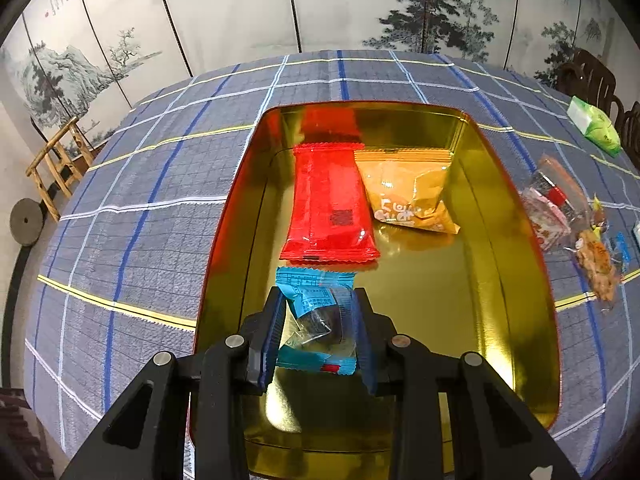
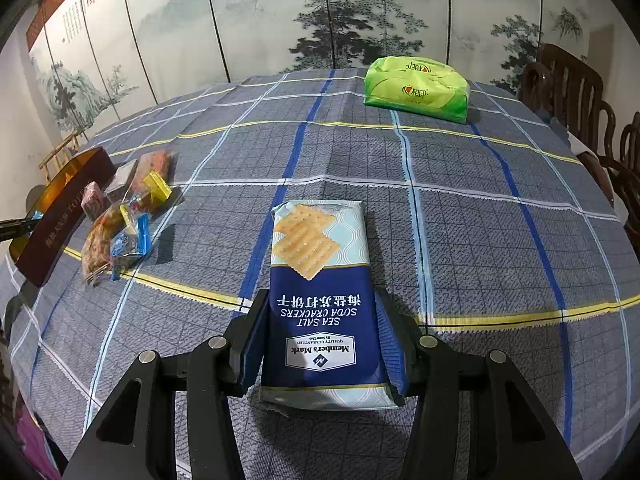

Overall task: Organize snacks
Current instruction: 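Lower the teal candy into the tin and open the left tool, then carry the cracker pack into the tin and open the right tool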

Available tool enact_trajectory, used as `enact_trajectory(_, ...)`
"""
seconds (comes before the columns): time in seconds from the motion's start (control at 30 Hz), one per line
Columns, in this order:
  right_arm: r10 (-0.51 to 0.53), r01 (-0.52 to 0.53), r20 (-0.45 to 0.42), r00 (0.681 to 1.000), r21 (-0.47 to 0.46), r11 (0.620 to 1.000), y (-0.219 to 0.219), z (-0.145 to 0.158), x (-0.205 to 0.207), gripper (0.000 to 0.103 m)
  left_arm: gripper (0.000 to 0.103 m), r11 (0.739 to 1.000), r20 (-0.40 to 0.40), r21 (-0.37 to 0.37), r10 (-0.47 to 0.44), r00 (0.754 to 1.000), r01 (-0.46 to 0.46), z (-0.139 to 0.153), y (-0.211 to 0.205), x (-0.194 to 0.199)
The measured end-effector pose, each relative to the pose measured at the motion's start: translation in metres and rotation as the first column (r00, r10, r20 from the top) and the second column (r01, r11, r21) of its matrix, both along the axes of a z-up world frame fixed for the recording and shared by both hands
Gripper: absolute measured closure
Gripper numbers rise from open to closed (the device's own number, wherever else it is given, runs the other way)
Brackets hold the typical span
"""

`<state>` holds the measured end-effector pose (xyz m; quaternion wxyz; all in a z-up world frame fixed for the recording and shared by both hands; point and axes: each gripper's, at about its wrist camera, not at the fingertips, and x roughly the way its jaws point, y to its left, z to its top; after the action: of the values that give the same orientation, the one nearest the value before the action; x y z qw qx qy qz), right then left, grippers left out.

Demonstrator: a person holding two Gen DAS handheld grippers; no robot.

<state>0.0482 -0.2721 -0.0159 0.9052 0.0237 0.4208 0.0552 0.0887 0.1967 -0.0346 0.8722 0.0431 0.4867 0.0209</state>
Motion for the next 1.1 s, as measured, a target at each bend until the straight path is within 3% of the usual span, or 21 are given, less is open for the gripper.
enact_trajectory(0.3, 0.0, 0.0, -0.001, 1.0, -0.001, 1.0, 0.001, 0.0, 0.0, 0.052, 0.07, 0.999, 0.0, 0.049, 0.01, 1.0, -0.01, -0.004, 0.0, 0.0)
enact_trajectory(0.37, 0.0, 0.0, -0.001, 1.0, -0.002, 1.0, 0.002, 0.0, 0.0, 0.052, 0.063, 0.997, 0.008, 0.068, 0.017, 1.0, -0.018, -0.003, 0.0, 0.0)
enact_trajectory(0.47, 0.0, 0.0, -0.001, 1.0, -0.004, 1.0, 0.002, 0.0, 0.001, 0.052, 0.062, 0.996, 0.024, 0.079, 0.03, 0.999, -0.032, 0.0, 0.003, -0.002)
enact_trajectory(0.77, -0.007, 0.007, -0.029, 1.0, -0.01, 1.0, 0.003, 0.001, 0.004, 0.052, 0.053, 0.993, 0.104, 0.107, 0.037, 0.994, -0.048, 0.034, -0.014, -0.033)
enact_trajectory(0.9, -0.008, 0.009, -0.051, 0.999, 0.019, 1.0, -0.005, 0.003, 0.005, 0.052, 0.052, 0.994, 0.132, 0.096, 0.046, 0.99, -0.059, 0.053, -0.026, -0.051)
enact_trajectory(1.03, -0.013, 0.019, -0.064, 0.998, 0.095, 0.995, -0.016, 0.005, -0.004, 0.052, 0.039, 0.995, 0.145, 0.069, 0.055, 0.988, -0.066, 0.064, -0.036, -0.07)
enact_trajectory(1.1, -0.012, 0.02, -0.068, 0.998, 0.127, 0.992, -0.014, 0.007, -0.01, 0.052, 0.038, 0.996, 0.145, 0.062, 0.048, 0.988, -0.058, 0.067, -0.042, -0.077)
